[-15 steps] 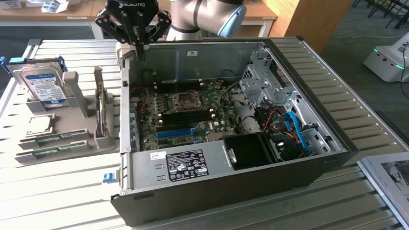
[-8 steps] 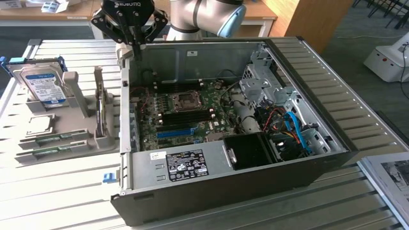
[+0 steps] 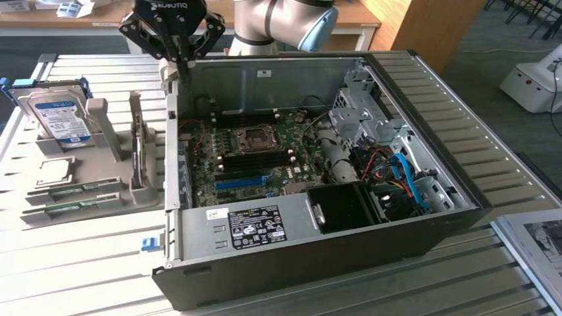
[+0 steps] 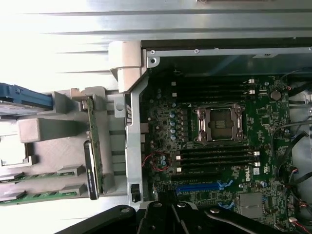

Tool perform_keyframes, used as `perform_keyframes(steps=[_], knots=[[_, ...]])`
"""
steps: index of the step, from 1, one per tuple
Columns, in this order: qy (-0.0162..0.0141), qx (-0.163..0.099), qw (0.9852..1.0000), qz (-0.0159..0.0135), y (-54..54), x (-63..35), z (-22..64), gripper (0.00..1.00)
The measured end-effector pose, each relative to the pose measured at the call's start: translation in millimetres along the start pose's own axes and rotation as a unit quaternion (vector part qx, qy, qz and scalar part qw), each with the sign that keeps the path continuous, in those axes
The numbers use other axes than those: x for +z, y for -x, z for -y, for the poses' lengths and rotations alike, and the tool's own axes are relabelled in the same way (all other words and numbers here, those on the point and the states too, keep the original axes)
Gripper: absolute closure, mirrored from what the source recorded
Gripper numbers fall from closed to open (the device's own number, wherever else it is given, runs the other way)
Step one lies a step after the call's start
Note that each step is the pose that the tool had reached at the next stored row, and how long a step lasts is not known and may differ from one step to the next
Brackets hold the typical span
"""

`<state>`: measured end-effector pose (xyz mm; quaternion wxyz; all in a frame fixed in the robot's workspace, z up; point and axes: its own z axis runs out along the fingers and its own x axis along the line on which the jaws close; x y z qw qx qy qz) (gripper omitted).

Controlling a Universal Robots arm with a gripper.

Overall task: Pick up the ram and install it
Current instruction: 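Reach for the ram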

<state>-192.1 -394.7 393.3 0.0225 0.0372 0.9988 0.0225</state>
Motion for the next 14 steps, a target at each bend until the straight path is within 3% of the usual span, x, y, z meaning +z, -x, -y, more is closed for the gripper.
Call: perform_keyframes(steps=[14], knots=[[0.0001,0.000,1.0000,0.0007,-9.5,-0.4,0.2,0.90]])
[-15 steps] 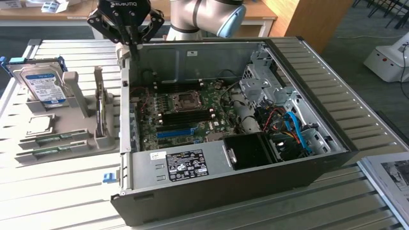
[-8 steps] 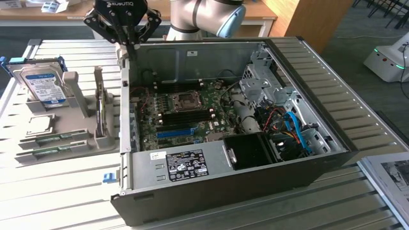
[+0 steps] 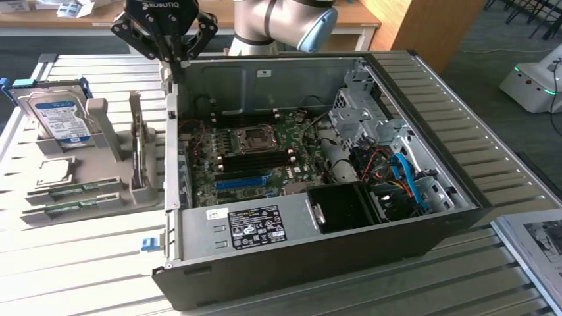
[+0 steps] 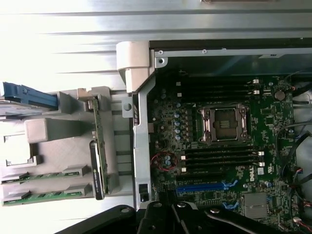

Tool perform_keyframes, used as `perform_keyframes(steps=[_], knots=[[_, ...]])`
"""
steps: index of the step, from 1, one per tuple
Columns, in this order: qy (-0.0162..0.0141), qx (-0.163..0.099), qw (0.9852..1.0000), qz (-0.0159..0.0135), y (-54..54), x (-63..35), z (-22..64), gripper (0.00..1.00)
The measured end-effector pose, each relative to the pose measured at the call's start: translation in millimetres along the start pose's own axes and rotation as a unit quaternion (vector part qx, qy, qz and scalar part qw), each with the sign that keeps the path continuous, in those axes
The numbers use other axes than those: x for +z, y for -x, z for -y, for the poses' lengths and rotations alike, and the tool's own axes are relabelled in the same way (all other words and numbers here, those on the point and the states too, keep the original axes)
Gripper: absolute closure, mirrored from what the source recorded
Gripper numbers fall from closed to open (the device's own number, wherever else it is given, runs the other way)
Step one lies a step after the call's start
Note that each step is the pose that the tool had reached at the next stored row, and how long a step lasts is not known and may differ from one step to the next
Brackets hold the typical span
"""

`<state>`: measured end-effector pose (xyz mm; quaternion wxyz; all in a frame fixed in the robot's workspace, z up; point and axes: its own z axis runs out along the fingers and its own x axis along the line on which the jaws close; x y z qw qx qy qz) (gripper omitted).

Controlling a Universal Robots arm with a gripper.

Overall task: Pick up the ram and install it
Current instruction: 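Reach for the ram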

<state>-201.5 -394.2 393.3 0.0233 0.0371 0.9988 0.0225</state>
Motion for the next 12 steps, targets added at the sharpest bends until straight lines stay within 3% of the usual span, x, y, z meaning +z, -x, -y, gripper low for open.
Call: perform_keyframes(steps=[12], knots=[[0.0000,0.000,1.0000,0.0006,-12.1,-0.6,0.5,0.90]])
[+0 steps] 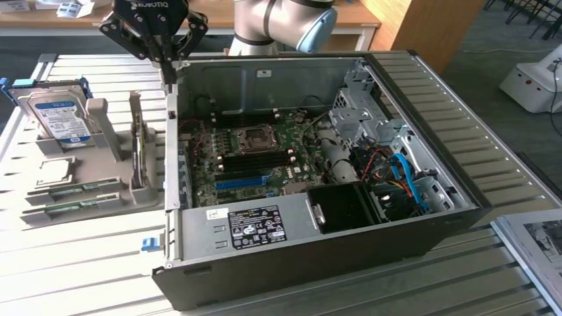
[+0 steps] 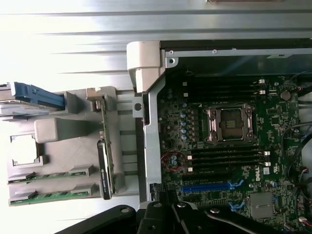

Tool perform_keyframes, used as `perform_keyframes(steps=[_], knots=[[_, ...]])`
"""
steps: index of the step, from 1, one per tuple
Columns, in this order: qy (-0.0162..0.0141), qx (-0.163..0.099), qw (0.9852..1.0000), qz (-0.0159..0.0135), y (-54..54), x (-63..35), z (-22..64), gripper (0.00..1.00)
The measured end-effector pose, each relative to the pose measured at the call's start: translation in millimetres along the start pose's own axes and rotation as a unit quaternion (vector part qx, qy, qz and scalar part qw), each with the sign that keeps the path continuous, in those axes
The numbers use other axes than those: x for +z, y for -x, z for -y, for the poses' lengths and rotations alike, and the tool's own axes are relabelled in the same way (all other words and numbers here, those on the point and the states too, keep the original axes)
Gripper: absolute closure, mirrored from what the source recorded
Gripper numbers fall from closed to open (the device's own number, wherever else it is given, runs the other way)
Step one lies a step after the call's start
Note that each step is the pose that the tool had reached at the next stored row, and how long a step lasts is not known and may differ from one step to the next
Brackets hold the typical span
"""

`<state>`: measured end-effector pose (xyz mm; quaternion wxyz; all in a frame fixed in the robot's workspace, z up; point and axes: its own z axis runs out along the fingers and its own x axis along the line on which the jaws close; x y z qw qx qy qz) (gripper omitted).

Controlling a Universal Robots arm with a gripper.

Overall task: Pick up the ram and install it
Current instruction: 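Reach for the ram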

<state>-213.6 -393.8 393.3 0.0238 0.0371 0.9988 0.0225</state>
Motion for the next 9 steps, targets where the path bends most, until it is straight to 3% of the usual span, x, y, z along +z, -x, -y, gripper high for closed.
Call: perform_keyframes(steps=[9], knots=[[0.0000,0.000,1.0000,0.0004,-9.2,-0.4,0.5,0.90]])
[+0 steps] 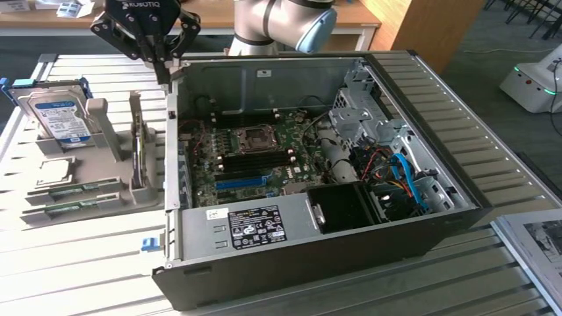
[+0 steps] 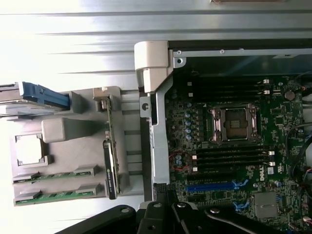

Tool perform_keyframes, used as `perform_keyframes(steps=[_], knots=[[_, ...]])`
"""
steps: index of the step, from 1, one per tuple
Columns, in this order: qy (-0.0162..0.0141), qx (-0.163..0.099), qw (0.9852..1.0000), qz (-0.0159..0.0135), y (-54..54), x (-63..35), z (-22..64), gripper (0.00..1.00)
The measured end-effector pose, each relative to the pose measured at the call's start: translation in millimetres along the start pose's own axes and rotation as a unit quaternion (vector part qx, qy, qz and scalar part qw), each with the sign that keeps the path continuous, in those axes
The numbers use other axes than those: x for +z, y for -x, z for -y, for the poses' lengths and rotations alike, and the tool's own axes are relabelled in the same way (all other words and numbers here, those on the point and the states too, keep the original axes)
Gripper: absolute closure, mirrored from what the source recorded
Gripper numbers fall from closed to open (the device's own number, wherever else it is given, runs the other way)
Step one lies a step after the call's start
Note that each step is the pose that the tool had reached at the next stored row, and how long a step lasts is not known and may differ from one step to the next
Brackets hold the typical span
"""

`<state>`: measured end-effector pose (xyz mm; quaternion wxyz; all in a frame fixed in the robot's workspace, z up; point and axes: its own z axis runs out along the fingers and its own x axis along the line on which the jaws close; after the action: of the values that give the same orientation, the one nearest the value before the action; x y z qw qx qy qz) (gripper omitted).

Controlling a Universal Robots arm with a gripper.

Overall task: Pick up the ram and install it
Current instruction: 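Reach for the ram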

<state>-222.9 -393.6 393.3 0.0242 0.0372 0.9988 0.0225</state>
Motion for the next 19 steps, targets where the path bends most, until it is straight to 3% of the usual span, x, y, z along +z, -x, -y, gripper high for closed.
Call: perform_keyframes(steps=[19], knots=[[0.0000,0.000,1.0000,0.0001,-16.4,-0.8,1.0,0.90]])
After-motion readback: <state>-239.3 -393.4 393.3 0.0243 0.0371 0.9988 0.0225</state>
